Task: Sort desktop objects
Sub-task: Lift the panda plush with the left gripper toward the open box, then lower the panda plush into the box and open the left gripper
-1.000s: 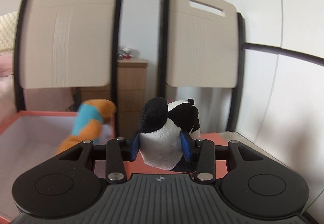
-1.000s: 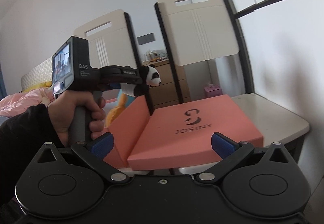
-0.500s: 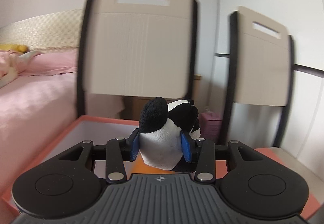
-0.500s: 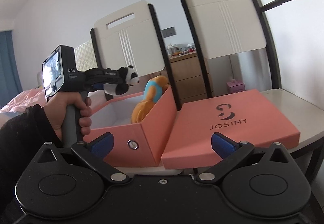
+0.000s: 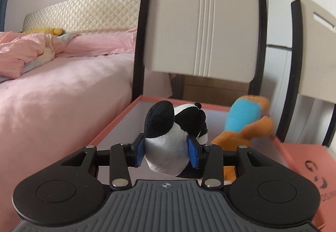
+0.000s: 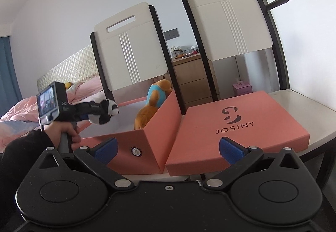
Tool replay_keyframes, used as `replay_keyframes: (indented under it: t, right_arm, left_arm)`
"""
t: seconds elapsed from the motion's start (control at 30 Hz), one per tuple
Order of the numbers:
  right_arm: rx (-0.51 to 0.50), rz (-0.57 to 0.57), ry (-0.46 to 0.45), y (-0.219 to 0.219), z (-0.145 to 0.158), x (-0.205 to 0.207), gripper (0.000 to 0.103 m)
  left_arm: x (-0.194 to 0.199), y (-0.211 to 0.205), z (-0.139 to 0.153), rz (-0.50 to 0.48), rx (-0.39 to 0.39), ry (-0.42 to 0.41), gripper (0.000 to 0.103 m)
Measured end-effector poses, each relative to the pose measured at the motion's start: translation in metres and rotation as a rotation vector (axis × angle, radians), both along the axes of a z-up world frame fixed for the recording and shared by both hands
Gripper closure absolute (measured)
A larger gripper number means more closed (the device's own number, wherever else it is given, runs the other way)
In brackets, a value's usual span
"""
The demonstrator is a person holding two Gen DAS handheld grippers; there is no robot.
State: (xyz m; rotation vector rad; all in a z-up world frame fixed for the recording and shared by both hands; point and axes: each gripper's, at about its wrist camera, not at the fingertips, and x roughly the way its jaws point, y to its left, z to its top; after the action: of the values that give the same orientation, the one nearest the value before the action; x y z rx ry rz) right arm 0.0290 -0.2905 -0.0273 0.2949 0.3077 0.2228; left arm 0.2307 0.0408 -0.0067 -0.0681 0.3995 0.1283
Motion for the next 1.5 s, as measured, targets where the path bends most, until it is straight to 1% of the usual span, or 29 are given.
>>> replay_keyframes:
  t: [0.07, 0.23, 0.33, 0.4, 0.43, 0.47, 0.53, 0.67, 0.83, 0.97, 1.1, 1.27, 1.4, 1.5]
  right_arm:
    - [0.006, -0.002, -0.003, -0.002, 0.000, -0.002, 0.001]
    - [0.018, -0.009, -0.005, -0.005, 0.000, -0.004, 0.001]
    - [0.016, -0.010, -0.006, -0.006, 0.001, -0.005, 0.001]
    - [0.017, -0.013, -0.007, -0.006, 0.001, -0.005, 0.001]
    - [0.019, -0.014, -0.008, -0.007, 0.002, -0.006, 0.001]
    - [0.020, -0.016, -0.008, -0.007, 0.002, -0.006, 0.001]
    - [0.021, -0.020, -0.009, -0.008, 0.002, -0.007, 0.001]
    - [0.017, -0.027, -0.008, -0.010, 0.002, -0.008, 0.001]
    - [0.013, -0.040, -0.010, -0.012, 0.002, -0.010, 0.001]
    - [0.006, -0.051, -0.012, -0.015, 0.002, -0.012, 0.001]
    - [0.002, -0.056, -0.014, -0.016, 0.003, -0.015, 0.001]
    - [0.003, -0.064, -0.019, -0.021, 0.003, -0.018, 0.001]
    - [0.007, -0.068, -0.023, -0.023, 0.004, -0.019, 0.001]
    - [0.004, -0.068, -0.025, -0.024, 0.004, -0.020, 0.001]
  left_arm:
    - [0.001, 0.003, -0.005, 0.014, 0.003, 0.011, 0.057]
    - [0.003, 0.011, -0.015, 0.023, -0.020, 0.045, 0.057]
    - [0.005, 0.014, -0.018, 0.032, -0.031, 0.070, 0.054]
    - [0.002, 0.014, -0.015, 0.041, -0.048, 0.070, 0.052]
    - [0.000, 0.013, -0.014, 0.039, -0.048, 0.061, 0.046]
    - [-0.002, 0.012, -0.012, 0.042, -0.042, 0.050, 0.030]
    - [-0.008, 0.008, -0.008, 0.055, -0.030, 0.022, 0.011]
    - [-0.020, -0.003, -0.001, 0.029, 0.001, -0.023, 0.010]
    - [-0.039, -0.018, 0.007, -0.024, -0.002, -0.060, 0.009]
    - [-0.053, -0.031, 0.006, -0.066, 0.013, -0.089, 0.008]
    - [-0.063, -0.040, 0.002, -0.089, 0.028, -0.095, 0.007]
    - [-0.079, -0.045, 0.001, -0.098, 0.017, -0.113, 0.003]
    - [-0.090, -0.053, -0.001, -0.117, 0.040, -0.129, 0.003]
    - [-0.099, -0.057, -0.001, -0.138, 0.032, -0.138, 0.002]
